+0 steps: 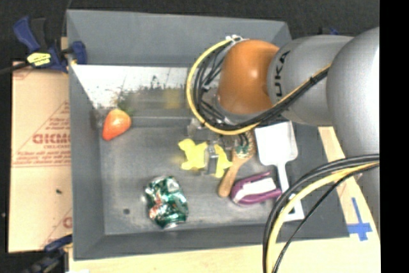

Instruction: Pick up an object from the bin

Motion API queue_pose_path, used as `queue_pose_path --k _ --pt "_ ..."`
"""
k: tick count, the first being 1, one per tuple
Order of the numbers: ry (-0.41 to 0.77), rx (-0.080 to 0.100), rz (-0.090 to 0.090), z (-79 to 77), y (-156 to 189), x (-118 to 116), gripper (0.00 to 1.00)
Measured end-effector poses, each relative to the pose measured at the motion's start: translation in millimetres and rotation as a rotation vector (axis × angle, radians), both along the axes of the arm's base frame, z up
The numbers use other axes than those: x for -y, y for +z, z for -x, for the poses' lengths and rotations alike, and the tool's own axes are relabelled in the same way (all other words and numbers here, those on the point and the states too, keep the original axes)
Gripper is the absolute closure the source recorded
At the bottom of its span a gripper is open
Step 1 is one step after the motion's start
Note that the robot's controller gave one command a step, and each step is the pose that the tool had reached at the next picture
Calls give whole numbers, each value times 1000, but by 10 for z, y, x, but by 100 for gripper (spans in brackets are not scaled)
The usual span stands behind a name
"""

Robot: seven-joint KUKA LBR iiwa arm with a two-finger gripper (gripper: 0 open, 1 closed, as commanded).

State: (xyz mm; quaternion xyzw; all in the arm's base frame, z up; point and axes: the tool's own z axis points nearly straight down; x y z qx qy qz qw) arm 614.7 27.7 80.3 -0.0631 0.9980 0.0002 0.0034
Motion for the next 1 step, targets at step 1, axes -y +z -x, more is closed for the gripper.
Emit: queue_pose_path --k 1 --pt "-58 20 -7 71 678 -20 0"
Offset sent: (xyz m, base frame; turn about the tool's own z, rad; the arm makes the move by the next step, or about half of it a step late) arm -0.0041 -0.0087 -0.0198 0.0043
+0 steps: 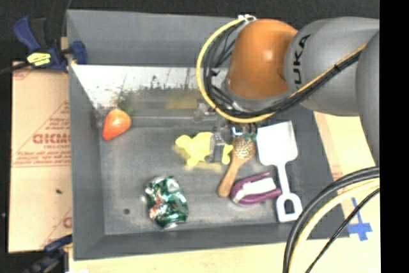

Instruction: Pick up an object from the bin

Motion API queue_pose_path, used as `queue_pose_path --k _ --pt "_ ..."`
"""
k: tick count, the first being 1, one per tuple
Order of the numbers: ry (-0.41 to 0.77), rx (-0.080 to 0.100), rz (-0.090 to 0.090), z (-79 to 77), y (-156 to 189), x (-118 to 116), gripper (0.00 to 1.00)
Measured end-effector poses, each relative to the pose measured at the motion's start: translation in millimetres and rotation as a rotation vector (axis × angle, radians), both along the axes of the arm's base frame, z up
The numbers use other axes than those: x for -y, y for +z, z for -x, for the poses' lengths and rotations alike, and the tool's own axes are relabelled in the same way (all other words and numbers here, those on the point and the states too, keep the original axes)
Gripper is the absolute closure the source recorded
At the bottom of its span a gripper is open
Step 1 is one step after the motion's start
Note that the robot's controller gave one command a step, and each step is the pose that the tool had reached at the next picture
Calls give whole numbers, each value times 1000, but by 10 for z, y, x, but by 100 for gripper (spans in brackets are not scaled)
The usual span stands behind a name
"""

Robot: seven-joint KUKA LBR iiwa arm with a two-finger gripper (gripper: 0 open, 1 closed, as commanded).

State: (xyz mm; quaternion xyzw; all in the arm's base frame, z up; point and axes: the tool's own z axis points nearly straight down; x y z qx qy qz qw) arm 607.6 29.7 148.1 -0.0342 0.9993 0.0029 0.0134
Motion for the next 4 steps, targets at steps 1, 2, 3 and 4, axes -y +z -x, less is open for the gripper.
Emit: queue_pose_path --k 1,2,3,4 --pt "51 -19 8 -46 -860 116 0" --pt "-275 5 -7 45 -771 -93 0" --pt "16 -9 6 -64 -825 112 100" --pt "15 -9 5 -63 -823 112 100"
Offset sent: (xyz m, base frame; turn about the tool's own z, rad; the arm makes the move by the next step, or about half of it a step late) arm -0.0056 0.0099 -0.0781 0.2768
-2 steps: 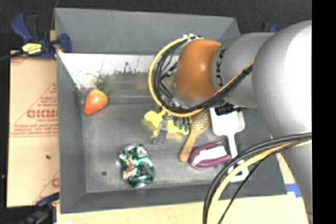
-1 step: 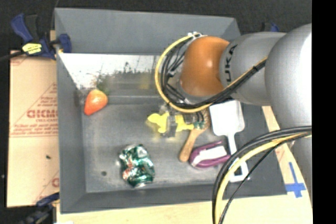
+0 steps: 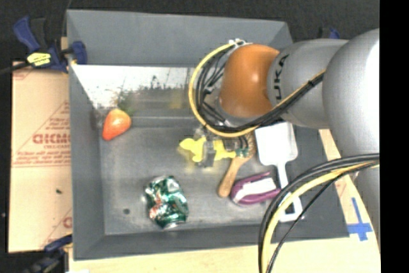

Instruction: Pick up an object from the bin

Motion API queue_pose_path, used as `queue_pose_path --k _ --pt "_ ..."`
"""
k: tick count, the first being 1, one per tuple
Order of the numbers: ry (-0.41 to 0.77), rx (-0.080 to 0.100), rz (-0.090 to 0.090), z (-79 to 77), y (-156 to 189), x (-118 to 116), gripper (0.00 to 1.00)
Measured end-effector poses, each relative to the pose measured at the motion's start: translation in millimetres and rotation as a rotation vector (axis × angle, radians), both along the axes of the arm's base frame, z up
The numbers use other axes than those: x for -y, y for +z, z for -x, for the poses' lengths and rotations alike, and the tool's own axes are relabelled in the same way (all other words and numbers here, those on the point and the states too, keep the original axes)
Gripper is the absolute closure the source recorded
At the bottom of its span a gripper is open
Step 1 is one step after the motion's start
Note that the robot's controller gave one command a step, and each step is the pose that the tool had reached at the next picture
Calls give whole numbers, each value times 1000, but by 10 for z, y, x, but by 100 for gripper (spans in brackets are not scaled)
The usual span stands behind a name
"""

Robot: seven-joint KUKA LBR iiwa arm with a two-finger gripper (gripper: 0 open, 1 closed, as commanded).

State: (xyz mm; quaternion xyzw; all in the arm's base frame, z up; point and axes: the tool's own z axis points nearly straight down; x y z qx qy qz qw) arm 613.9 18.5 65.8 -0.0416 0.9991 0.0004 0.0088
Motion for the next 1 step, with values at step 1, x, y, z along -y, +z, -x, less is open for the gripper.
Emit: queue_pose_path --k 1 --pt "-1 -10 0 31 340 4 100"
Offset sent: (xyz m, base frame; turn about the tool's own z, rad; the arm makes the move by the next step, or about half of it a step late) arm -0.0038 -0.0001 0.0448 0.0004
